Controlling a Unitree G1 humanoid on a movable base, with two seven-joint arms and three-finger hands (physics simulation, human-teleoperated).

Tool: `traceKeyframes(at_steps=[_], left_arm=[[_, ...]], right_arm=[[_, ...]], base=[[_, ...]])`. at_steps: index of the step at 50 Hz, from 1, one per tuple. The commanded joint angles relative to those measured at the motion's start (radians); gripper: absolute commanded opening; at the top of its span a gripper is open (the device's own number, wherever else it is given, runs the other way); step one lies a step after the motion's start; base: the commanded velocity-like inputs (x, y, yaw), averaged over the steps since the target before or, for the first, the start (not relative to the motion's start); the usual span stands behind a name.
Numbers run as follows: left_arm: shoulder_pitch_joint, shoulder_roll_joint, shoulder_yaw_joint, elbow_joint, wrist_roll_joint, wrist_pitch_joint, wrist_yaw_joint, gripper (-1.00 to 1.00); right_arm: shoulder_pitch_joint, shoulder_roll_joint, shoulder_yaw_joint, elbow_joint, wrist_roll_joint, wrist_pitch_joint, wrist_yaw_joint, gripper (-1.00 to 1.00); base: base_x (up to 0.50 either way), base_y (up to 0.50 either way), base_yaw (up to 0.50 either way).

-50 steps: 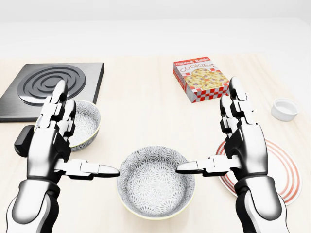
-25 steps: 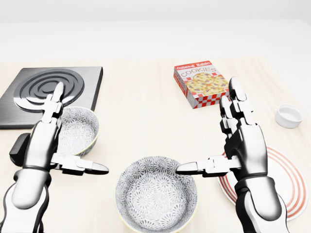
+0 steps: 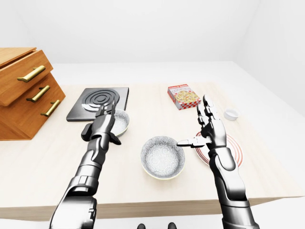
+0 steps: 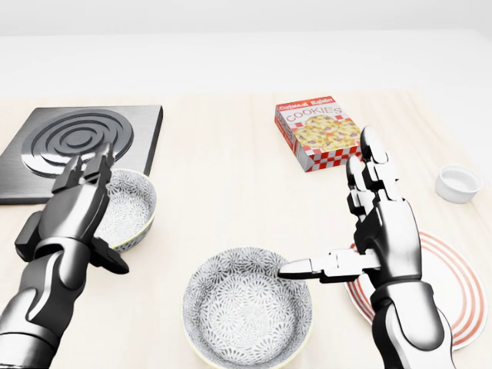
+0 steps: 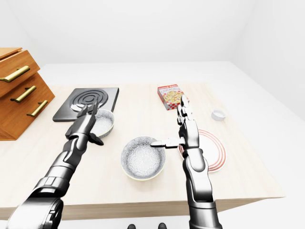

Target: Pick the akita bowl from table center and place it on the plate.

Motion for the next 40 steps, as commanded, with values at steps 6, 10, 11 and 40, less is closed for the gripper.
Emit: traceKeyframes(at_steps=[6, 10, 11, 40], left_arm=[[-0.174, -0.005, -0.074, 0.465, 0.168, 0.0, 0.189, 1.0], [-0.154, -0.01, -0.083, 0.509, 0.177, 0.0, 0.2, 1.0], [-0.153, -0.01, -0.083, 0.509, 0.177, 0.0, 0.2, 1.0], [-0.142, -0.029, -0.083, 0.54, 0.151, 0.0, 0.121, -1.0]], right_arm=[[0.0, 0.0, -0.001, 0.017, -0.001, 0.0, 0.002, 1.0], [-0.004, -0.001, -0.003, 0.021, 0.0, 0.0, 0.001, 1.0], [-0.004, -0.001, -0.003, 0.021, 0.0, 0.0, 0.001, 1.0], [-0.005, 0.003, 0.005, 0.024, -0.001, 0.0, 0.001, 1.0]], base=[[0.0, 0.0, 0.0], [0.0, 0.0, 0.0], [0.0, 0.0, 0.0], [0.0, 0.0, 0.0]])
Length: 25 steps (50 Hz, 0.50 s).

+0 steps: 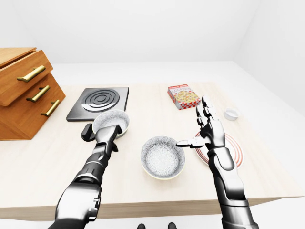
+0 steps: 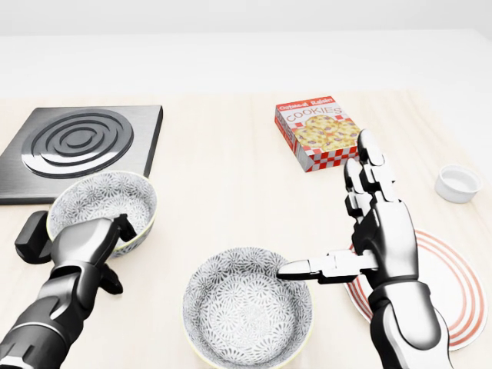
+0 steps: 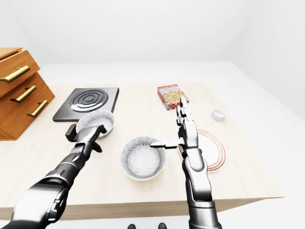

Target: Pick the akita bowl from table center and place it on the plate.

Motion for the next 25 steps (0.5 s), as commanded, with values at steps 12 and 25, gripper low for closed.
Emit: traceKeyframes(at_steps=[12, 25], left_arm=[[0.008, -0.001, -0.023, 0.032, 0.025, 0.0, 0.002, -1.0], [0.005, 0.015, -0.036, 0.039, 0.081, 0.0, 0.058, -1.0]], right_arm=[[0.008, 0.001, 0.002, -0.012, 0.007, 0.0, 0.008, 1.0], [0.003, -0.001, -0.003, -0.016, 0.012, 0.0, 0.007, 1.0]], base=[[0.0, 0.0, 0.0], [0.0, 0.0, 0.0]])
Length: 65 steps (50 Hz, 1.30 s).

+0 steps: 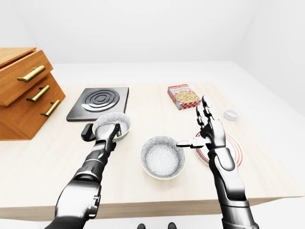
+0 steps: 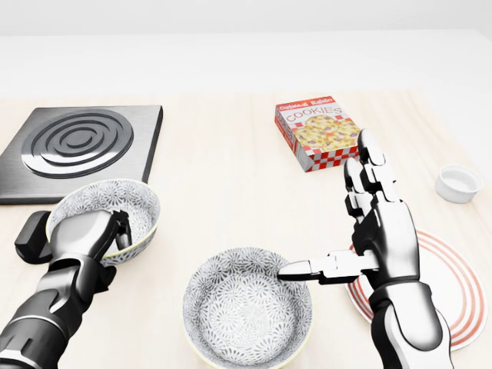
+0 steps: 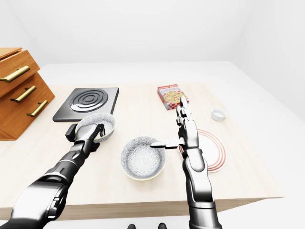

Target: Pick the akita bowl from table center and place it on the plate.

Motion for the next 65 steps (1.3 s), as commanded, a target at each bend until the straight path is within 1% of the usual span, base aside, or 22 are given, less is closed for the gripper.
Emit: traceKeyframes(at_steps=[1, 2, 3, 4, 5, 8, 9, 11, 13, 22, 26, 28, 31, 34, 36, 37, 39, 40, 43, 48, 54, 65], left_arm=[[0.034, 0.011, -0.043, 0.036, 0.055, 0.0, 0.069, -1.0], [0.053, 0.018, -0.031, -0.039, 0.038, 0.0, 0.017, -1.0], [0.277, 0.016, 0.028, -0.642, -0.035, 0.0, -0.344, -1.0], [0.366, 0.002, 0.054, -0.901, -0.037, 0.0, -0.498, -1.0], [0.38, 0.002, 0.078, -1.011, -0.049, 0.0, -0.594, -1.0], [0.413, -0.013, 0.115, -1.129, -0.093, 0.0, -0.723, -1.0], [0.44, -0.015, 0.126, -1.204, -0.093, 0.0, -0.763, -1.0], [0.457, -0.015, 0.138, -1.26, -0.093, 0.0, -0.792, -1.0], [0.478, -0.019, 0.155, -1.358, -0.104, 0.0, -0.846, -1.0], [0.482, -0.03, 0.175, -1.559, -0.119, 0.0, -0.96, -1.0], [0.455, -0.028, 0.175, -1.611, -0.123, 0.0, -1.01, -1.0], [0.442, -0.028, 0.173, -1.635, -0.124, 0.0, -1.029, -1.0], [0.416, -0.033, 0.166, -1.678, -0.123, 0.0, -1.032, -1.0], [0.404, -0.039, 0.16, -1.698, -0.125, 0.0, -1.032, -1.0], [0.4, -0.044, 0.155, -1.705, -0.124, 0.0, -1.032, -1.0], [0.406, -0.054, 0.144, -1.711, -0.122, 0.0, -1.032, -1.0], [0.409, -0.059, 0.139, -1.707, -0.118, 0.0, -1.032, -1.0], [0.408, -0.062, 0.136, -1.702, -0.116, 0.0, -1.032, -1.0], [0.395, -0.066, 0.128, -1.68, -0.113, 0.0, -1.032, -1.0], [0.388, -0.078, 0.113, -1.676, -0.103, 0.0, -1.032, -1.0], [0.392, -0.101, 0.095, -1.707, -0.09, 0.0, -1.032, -1.0], [0.399, -0.114, 0.084, -1.69, -0.1, 0.0, -1.032, -1.0]], right_arm=[[0.0, -0.001, -0.001, -0.008, 0.003, 0.0, 0.0, 1.0], [0.0, -0.001, -0.001, -0.01, 0.003, 0.0, 0.0, 1.0], [0.002, -0.002, -0.001, -0.014, 0.003, 0.0, 0.001, 1.0], [0.004, -0.002, -0.002, -0.018, 0.004, 0.0, 0.002, 1.0], [0.007, -0.003, -0.005, -0.022, 0.005, 0.0, 0.002, 1.0], [0.009, -0.003, -0.007, -0.026, 0.006, 0.0, 0.002, 1.0], [0.011, -0.002, -0.004, -0.031, 0.005, 0.0, 0.003, 1.0], [0.01, -0.002, -0.003, -0.029, 0.003, 0.0, 0.002, 1.0], [0.01, -0.001, -0.001, -0.03, 0.001, 0.0, 0.002, 1.0], [0.005, -0.005, 0.005, -0.039, -0.032, 0.0, -0.006, 1.0], [-0.022, -0.027, 0.004, -0.062, -0.126, 0.0, -0.046, 1.0], [-0.032, -0.04, 0.017, -0.089, -0.171, 0.0, -0.018, 1.0], [-0.078, -0.069, 0.024, -0.17, -0.243, 0.0, 0.05, 1.0], [-0.138, -0.073, 0.01, -0.211, -0.266, 0.0, 0.119, 1.0], [-0.181, -0.099, 0.014, -0.199, -0.311, 0.0, 0.151, 1.0], [-0.238, -0.118, 0.02, -0.184, -0.334, 0.0, 0.189, 1.0], [-0.266, -0.136, 0.036, -0.161, -0.393, 0.0, 0.228, 1.0], [-0.275, -0.159, 0.061, -0.148, -0.438, 0.0, 0.284, 1.0], [-0.312, -0.146, 0.066, -0.098, -0.508, 0.0, 0.397, 1.0], [-0.382, -0.124, 0.062, 0.036, -0.591, 0.0, 0.444, 1.0], [-0.454, -0.108, 0.066, 0.16, -0.66, 0.0, 0.457, 1.0], [-0.435, -0.079, 0.088, 0.159, -0.77, 0.0, 0.506, 1.0]], base=[[0.0, 0.0, 0.0], [0.0, 0.0, 0.0], [0.0, 0.0, 0.0], [0.0, 0.0, 0.0], [0.0, 0.0, 0.0], [0.0, 0.0, 0.0], [0.0, 0.0, 0.0], [0.0, 0.0, 0.0], [0.0, 0.0, 0.0], [0.0, 0.0, 0.0], [0.0, 0.0, 0.0], [0.0, 0.0, 0.0], [0.0, 0.0, 0.0], [0.0, 0.0, 0.0], [0.0, 0.0, 0.0], [0.0, 0.0, 0.0], [0.0, 0.0, 0.0], [0.0, 0.0, 0.0], [0.0, 0.0, 0.0], [0.0, 0.0, 0.0], [0.0, 0.0, 0.0], [0.0, 0.0, 0.0]])
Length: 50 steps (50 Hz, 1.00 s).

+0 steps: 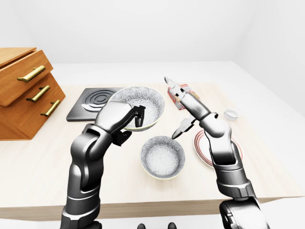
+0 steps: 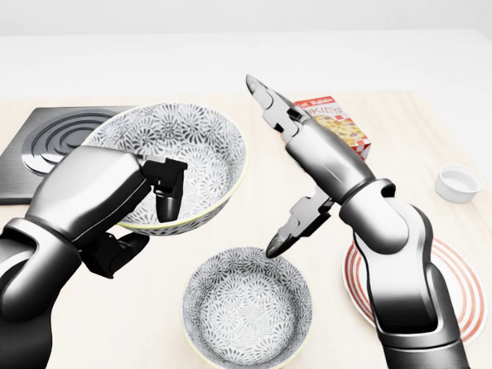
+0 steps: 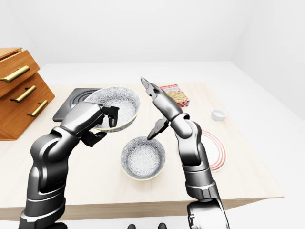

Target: Pick the akita bowl from table center and place it on the plate.

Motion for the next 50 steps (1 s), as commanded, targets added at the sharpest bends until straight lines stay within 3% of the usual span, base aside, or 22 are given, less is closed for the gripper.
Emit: traceKeyframes(at_steps=[1, 17, 45, 46, 47, 48, 49, 50], left_arm=[[-0.004, -0.018, -0.012, -0.001, -0.007, 0.0, 0.0, -1.0], [0.004, -0.025, -0.025, 0.049, -0.02, 0.0, 0.0, -1.0], [0.022, -0.049, -0.048, 0.027, -0.01, 0.0, 0.0, -1.0], [0.021, -0.049, -0.047, 0.026, -0.011, 0.0, 0.0, -1.0], [0.021, -0.049, -0.048, 0.025, -0.011, 0.0, 0.0, -1.0], [0.023, -0.05, -0.048, 0.025, -0.01, 0.0, 0.0, -1.0], [0.024, -0.05, -0.049, 0.025, -0.01, 0.0, 0.0, -1.0], [0.024, -0.05, -0.049, 0.025, -0.01, 0.0, 0.0, -1.0]], right_arm=[[-0.03, 0.022, 0.017, 0.047, -0.126, 0.0, 0.074, 1.0], [0.016, 0.065, 0.046, 0.011, -0.212, 0.0, 0.105, 1.0], [0.052, 0.092, 0.063, 0.003, -0.244, 0.0, 0.117, 1.0], [0.054, 0.091, 0.061, 0.003, -0.244, 0.0, 0.115, 0.2], [0.054, 0.091, 0.06, 0.005, -0.242, 0.0, 0.114, -0.09], [0.054, 0.09, 0.059, 0.008, -0.241, 0.0, 0.11, -0.78], [0.054, 0.089, 0.058, 0.011, -0.24, 0.0, 0.107, -1.0], [0.053, 0.089, 0.057, 0.013, -0.24, 0.0, 0.105, -1.0]], base=[[0.0, 0.0, 0.0], [0.0, 0.0, 0.0], [0.0, 0.0, 0.0], [0.0, 0.0, 0.0], [0.0, 0.0, 0.0], [0.0, 0.0, 0.0], [0.0, 0.0, 0.0], [0.0, 0.0, 0.0]])
